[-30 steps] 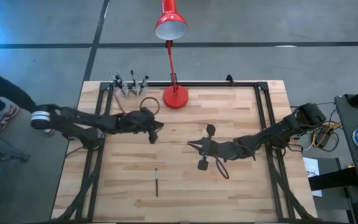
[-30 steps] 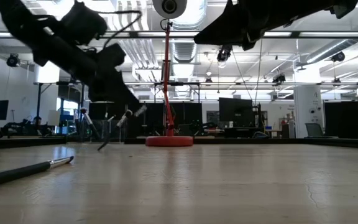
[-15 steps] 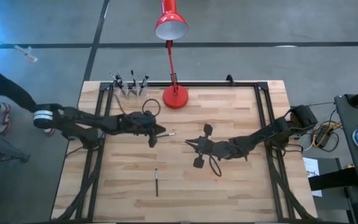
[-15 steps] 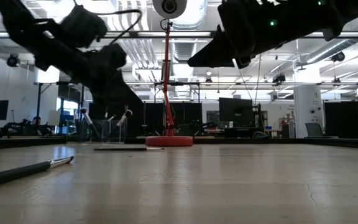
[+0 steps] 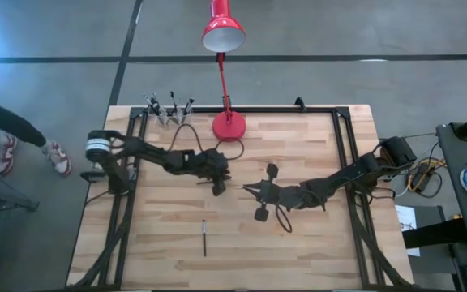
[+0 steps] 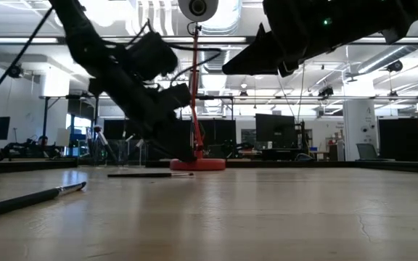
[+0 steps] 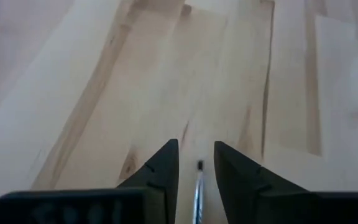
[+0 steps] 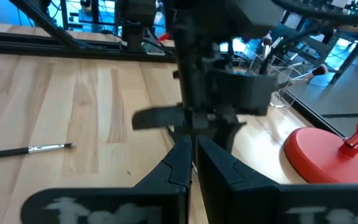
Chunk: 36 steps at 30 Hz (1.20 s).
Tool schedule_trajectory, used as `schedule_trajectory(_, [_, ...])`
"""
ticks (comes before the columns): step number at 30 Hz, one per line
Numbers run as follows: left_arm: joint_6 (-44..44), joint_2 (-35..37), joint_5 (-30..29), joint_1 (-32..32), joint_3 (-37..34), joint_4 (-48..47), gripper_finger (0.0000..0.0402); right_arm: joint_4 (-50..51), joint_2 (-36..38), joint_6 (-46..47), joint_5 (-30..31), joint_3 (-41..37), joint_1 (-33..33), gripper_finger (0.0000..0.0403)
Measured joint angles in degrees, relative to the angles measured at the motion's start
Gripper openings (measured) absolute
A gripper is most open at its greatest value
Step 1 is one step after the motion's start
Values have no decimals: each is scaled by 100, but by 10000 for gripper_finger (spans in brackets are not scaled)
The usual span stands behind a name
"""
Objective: Pick & Place Makeup Supplies
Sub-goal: Put the makeup brush into the transparent organizer
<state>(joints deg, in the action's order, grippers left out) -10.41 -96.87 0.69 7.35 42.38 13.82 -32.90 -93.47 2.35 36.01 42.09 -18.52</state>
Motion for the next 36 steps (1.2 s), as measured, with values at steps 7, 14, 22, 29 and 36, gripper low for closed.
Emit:
schedule_trajectory(7, [207,-378,-67,3,261,-284,94,14,4,0,0,-13,0,18])
schedule_trajectory(14, [310,-429,-127,-8,264,-386,94,14,4,0,0,-13,0,18])
schedule_trajectory(22, [311,-235,6,-12,253,-599,94,14,4,2,0,-11,0,18])
schedule_trajectory(29, [294,-66,334,-79,281,-748,94,65,7,2,0,-13,0,18])
schedule_trajectory(36, [598,-141,317,-296,281,-733,94,65,7,2,0,-13,0,18])
